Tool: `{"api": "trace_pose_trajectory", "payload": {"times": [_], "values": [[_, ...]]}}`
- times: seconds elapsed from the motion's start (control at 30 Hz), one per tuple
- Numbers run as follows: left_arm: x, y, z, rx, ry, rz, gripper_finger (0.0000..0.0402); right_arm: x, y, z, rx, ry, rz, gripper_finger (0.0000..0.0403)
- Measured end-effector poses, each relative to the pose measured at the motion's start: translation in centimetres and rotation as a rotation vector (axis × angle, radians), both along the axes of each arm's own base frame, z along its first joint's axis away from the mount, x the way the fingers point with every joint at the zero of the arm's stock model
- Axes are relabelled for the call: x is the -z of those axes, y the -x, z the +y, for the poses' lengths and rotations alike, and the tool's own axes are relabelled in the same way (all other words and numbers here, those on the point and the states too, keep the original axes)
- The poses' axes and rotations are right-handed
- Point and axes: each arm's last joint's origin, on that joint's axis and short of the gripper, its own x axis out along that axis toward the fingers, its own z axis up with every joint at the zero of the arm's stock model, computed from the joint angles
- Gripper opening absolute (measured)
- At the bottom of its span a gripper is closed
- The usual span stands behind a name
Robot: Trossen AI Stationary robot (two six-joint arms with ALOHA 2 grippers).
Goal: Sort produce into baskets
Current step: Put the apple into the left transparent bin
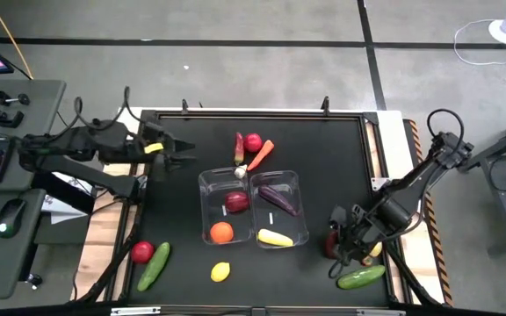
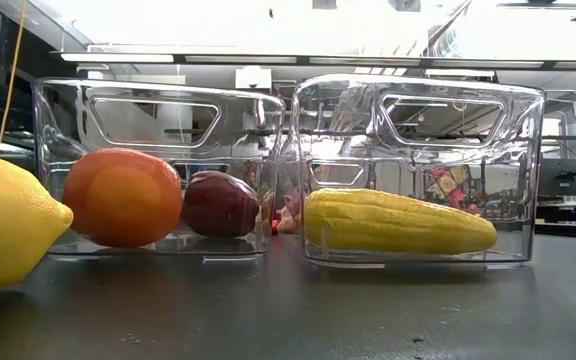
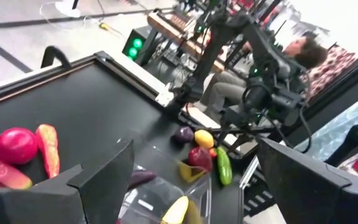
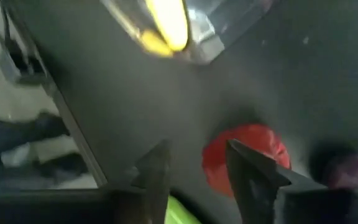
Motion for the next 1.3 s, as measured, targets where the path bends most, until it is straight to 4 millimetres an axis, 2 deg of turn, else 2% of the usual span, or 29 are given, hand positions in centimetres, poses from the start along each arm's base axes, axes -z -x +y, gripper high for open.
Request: {"api": "trace_pose_trajectory", "payload": {"times": [0.2, 0.37, 0.53, 0.8, 1.17, 1.3], "values": [[0.6, -1.3, -0.2, 0.013, -0.002, 0.043, 0.0328, 0.5, 0.3, -0.1, 0.012, 0.016, 0.071, 0.0247], [0.9, -1.9, -0.4, 0.051, 0.035, 0.057, 0.0328, 1.5, 0.7, -0.6, 0.077, 0.077, 0.234, 0.0338], [0.9, -1.9, -0.4, 0.052, 0.047, 0.056, 0.0328, 3.4, 0.2, 0.2, 0.011, 0.117, 0.369, 0.0391], [0.9, -1.9, -0.4, 0.045, 0.070, 0.054, 0.0328, 6.5, -1.5, 1.8, -0.120, 0.186, 0.419, 0.0399], [0.9, -1.9, -0.4, 0.044, 0.070, 0.054, 0.0328, 9.7, -2.7, 3.0, -0.165, 0.212, 0.512, 0.0399], [0.9, -1.9, -0.4, 0.044, 0.070, 0.054, 0.0328, 10.3, -3.1, 3.0, -0.155, 0.215, 0.519, 0.0399]]}}
